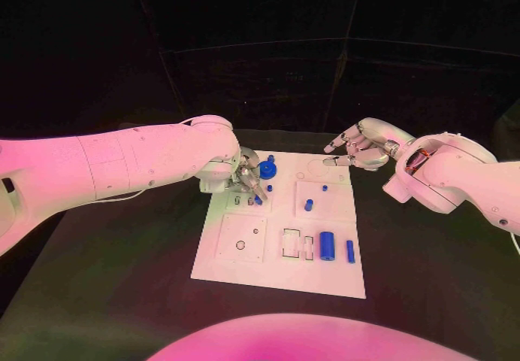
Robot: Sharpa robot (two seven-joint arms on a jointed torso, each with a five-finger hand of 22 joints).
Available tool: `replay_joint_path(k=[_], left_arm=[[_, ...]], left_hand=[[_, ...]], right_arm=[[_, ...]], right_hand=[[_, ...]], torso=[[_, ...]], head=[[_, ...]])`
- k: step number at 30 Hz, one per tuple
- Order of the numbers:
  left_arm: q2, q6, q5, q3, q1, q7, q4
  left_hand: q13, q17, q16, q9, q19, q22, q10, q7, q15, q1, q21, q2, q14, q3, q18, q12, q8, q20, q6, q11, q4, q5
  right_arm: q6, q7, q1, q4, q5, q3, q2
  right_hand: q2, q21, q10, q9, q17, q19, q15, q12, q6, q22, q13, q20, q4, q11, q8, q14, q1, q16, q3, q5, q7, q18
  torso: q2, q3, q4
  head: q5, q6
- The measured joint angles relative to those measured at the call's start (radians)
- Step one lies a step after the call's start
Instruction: Assemble the parts on the task board
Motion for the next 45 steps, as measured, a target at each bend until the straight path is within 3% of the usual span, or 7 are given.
replay_joint_path(k=[3,5,7,10,26,39,45], left_arm=[[-0.006,0.0,0.0,0.0,0.0,0.0,0.004],[-0.011,-0.001,-0.001,-0.001,-0.001,0.0,0.007],[-0.016,-0.002,-0.001,-0.002,-0.004,0.0,0.011],[-0.029,-0.008,0.004,-0.003,-0.006,0.0,0.02],[-0.122,-0.173,0.044,-0.003,-0.015,0.016,0.128],[-0.148,-0.324,0.028,-0.005,-0.059,0.024,0.153],[-0.151,-0.356,-0.002,-0.005,-0.067,0.025,0.153]], left_hand=[[-0.016,0.0,0.0,-0.001,0.0,0.0,-0.005,0.01,0.0,-0.023,0.0,-0.026,0.0,0.075,0.0,-0.02,-0.006,0.0,-0.008,0.013,0.051,0.054],[-0.019,0.0,0.0,0.012,0.0,0.0,0.004,0.01,0.0,-0.108,0.0,-0.083,0.0,0.23,0.0,-0.02,-0.005,0.0,-0.008,0.021,0.026,0.055],[-0.019,0.0,0.0,0.035,0.0,0.0,0.013,0.012,0.0,-0.216,0.0,-0.149,0.0,0.473,0.0,-0.019,0.016,0.0,-0.006,0.02,-0.058,0.054],[-0.012,0.0,0.0,0.055,0.0,-0.007,0.022,0.012,0.0,-0.265,-0.008,-0.18,0.0,0.554,0.0,-0.006,0.036,0.0,-0.006,0.011,-0.047,0.054],[0.02,0.0,0.0,0.075,0.0,-0.009,0.046,0.007,0.0,-0.297,-0.012,-0.211,0.0,0.631,0.0,0.019,0.055,0.0,0.002,0.008,-0.042,0.054],[0.023,0.0,0.0,0.077,0.0,-0.006,0.055,0.006,0.0,-0.309,-0.012,-0.224,0.0,0.652,0.0,0.019,0.055,0.0,0.007,0.0,-0.048,0.054],[0.023,0.0,0.0,0.078,0.0,-0.003,0.055,0.006,0.0,-0.309,-0.012,-0.224,0.0,0.654,0.0,0.023,0.055,0.0,0.007,0.0,-0.047,0.054]], right_arm=[[0.001,0.0,0.0,-0.001,0.0,0.0,0.001],[0.002,0.0,0.0,-0.002,0.0,0.0,0.001],[0.002,0.0,0.0,-0.002,0.0,0.0,0.002],[0.003,0.0,0.0,-0.002,0.0,0.0,0.003],[0.003,0.001,0.0,-0.003,0.0,0.0,0.003],[0.003,0.001,0.0,-0.004,0.0,0.0,-0.001],[0.003,0.001,0.0,-0.004,0.0,0.0,-0.002]], right_hand=[[0.0,0.0,0.0,0.0,0.0,0.0,0.0,0.0,0.0,0.0,0.0,0.0,0.0,0.0,0.0,0.0,0.0,0.0,0.0,0.0,0.0,0.0],[0.0,0.0,0.0,0.0,0.0,0.0,0.0,0.0,0.0,0.0,0.0,0.0,0.0,0.0,0.0,0.0,0.0,0.0,0.0,0.0,0.0,0.0],[0.0,0.0,0.0,0.0,0.0,0.0,0.0,0.0,0.0,0.0,0.0,0.0,0.0,0.0,0.0,0.0,0.0,0.0,0.0,0.0,0.0,0.0],[0.004,0.0,0.0,0.0,0.0,0.0,0.0,0.0,0.0,0.0,0.0,0.0,0.0,0.0,0.002,0.0,-0.004,0.0,0.0,0.005,0.0,0.0],[0.004,0.0,0.0,0.0,0.0,0.0,-0.004,0.0,0.0,-0.001,0.0,0.0,0.0,0.0,0.004,0.004,-0.004,0.0,0.0,0.015,0.0,0.0],[0.004,0.0,0.0,0.0,0.0,0.0,-0.004,0.0,0.0,0.0,0.0,0.0,0.002,0.0,0.004,0.004,-0.004,0.0,-0.002,0.015,0.0,0.0],[0.004,0.0,0.0,0.0,0.0,0.0,-0.004,0.0,0.0,0.0,0.0,0.0,0.002,0.0,0.004,0.004,-0.004,0.0,-0.002,0.015,0.0,0.0]], torso=[[0.0,-0.0002,0.0],[0.0,-0.0002,0.0],[0.0,-0.0002,0.0001],[0.0,-0.0002,0.0001],[-0.001,0.0002,0.003],[-0.001,0.0002,0.0026],[0.0,0.0002,0.0]], head=[[0.0,0.0],[0.0,0.0],[0.002,0.001],[0.005,0.002],[0.004,0.002],[0.009,0.002],[0.01,0.002]])
